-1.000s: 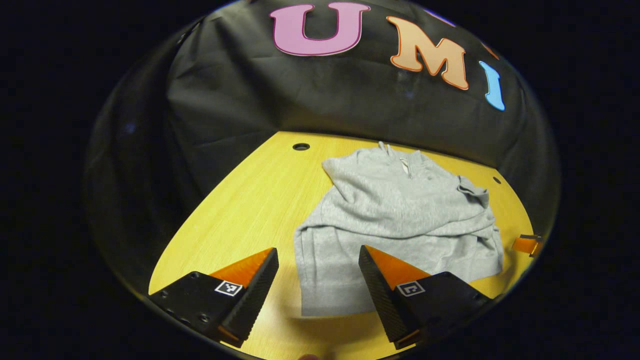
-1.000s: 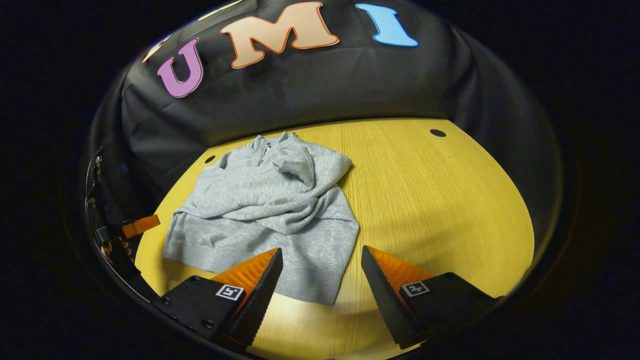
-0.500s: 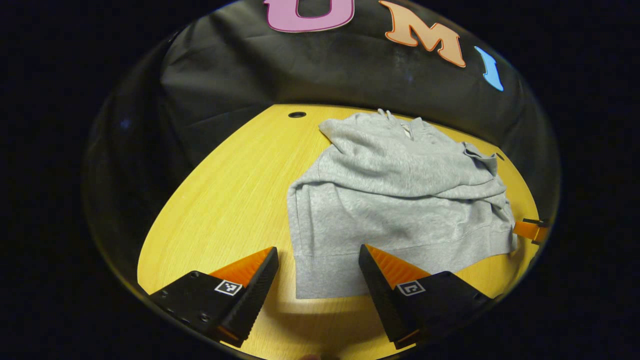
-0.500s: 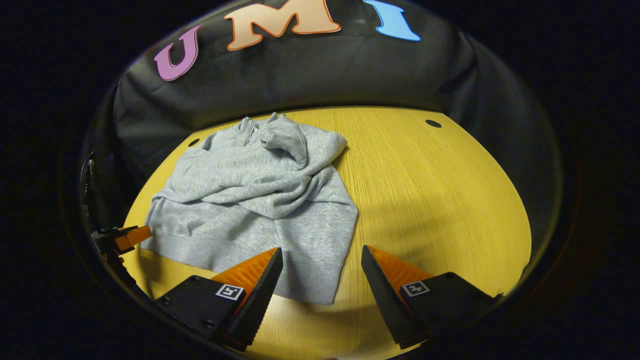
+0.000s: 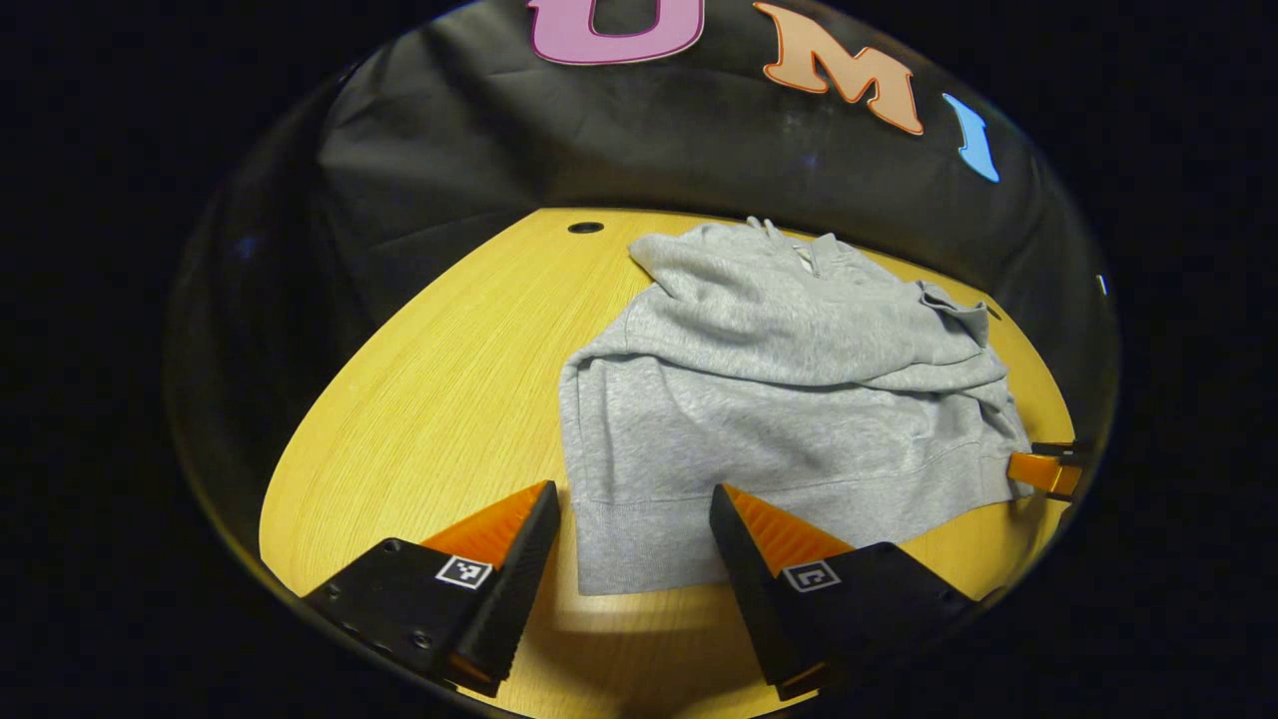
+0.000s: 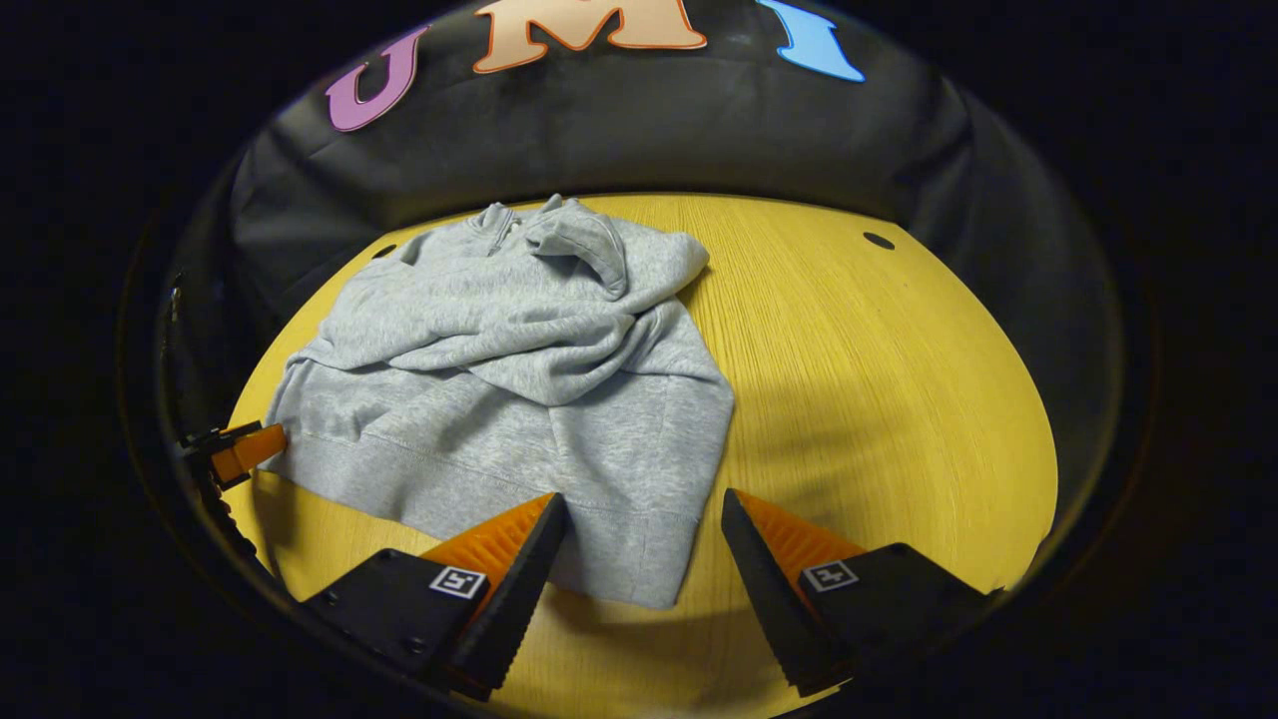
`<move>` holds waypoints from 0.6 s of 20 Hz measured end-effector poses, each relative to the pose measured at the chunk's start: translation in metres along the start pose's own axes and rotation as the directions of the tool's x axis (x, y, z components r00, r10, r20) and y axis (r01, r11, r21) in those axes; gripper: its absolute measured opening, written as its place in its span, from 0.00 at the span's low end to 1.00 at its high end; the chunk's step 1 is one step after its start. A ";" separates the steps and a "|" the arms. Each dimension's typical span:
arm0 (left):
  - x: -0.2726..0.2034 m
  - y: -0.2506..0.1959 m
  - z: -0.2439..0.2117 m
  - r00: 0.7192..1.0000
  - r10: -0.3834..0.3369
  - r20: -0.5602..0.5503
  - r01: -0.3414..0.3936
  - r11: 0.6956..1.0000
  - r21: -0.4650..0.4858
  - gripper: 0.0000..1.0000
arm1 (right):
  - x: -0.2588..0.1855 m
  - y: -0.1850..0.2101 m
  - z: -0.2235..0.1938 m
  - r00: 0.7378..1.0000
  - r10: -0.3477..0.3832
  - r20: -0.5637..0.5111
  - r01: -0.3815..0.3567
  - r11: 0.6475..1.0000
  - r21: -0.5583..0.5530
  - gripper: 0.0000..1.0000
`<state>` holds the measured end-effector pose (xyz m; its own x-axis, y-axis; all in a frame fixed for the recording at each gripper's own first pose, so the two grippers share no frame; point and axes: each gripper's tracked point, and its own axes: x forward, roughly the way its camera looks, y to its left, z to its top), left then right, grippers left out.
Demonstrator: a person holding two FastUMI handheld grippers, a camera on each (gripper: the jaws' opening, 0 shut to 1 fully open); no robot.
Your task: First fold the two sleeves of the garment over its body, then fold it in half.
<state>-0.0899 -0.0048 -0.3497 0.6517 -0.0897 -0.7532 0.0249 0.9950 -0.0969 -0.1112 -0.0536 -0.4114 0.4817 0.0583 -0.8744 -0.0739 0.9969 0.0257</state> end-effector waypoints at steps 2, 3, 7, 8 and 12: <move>0.001 -0.003 0.000 1.000 0.002 0.004 -0.002 1.000 -0.001 0.80 | -0.001 0.008 0.000 1.000 0.020 -0.011 -0.020 1.000 -0.009 0.86; 0.001 -0.007 0.001 1.000 -0.009 0.004 0.009 1.000 -0.001 0.77 | 0.000 0.013 0.001 0.999 0.034 -0.018 -0.034 0.999 -0.009 0.75; 0.006 -0.018 0.006 0.999 -0.044 0.018 0.044 0.999 -0.009 0.41 | 0.003 0.023 0.001 0.997 0.043 -0.057 -0.043 0.999 0.003 0.30; 0.006 -0.021 0.007 0.998 -0.052 0.023 0.052 0.999 -0.014 0.27 | 0.005 0.026 -0.002 0.995 0.061 -0.077 -0.059 0.998 0.018 0.30; 0.008 -0.027 0.008 0.997 -0.078 0.008 0.078 0.997 0.005 0.03 | 0.001 0.028 0.002 0.990 0.090 -0.109 -0.082 0.994 0.076 0.09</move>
<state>-0.0793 -0.0316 -0.3474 0.6535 -0.1667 -0.7384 0.0795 0.9852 -0.1521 -0.1111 -0.0257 -0.4104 0.3750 0.1416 -0.9161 -0.0462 0.9899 0.1341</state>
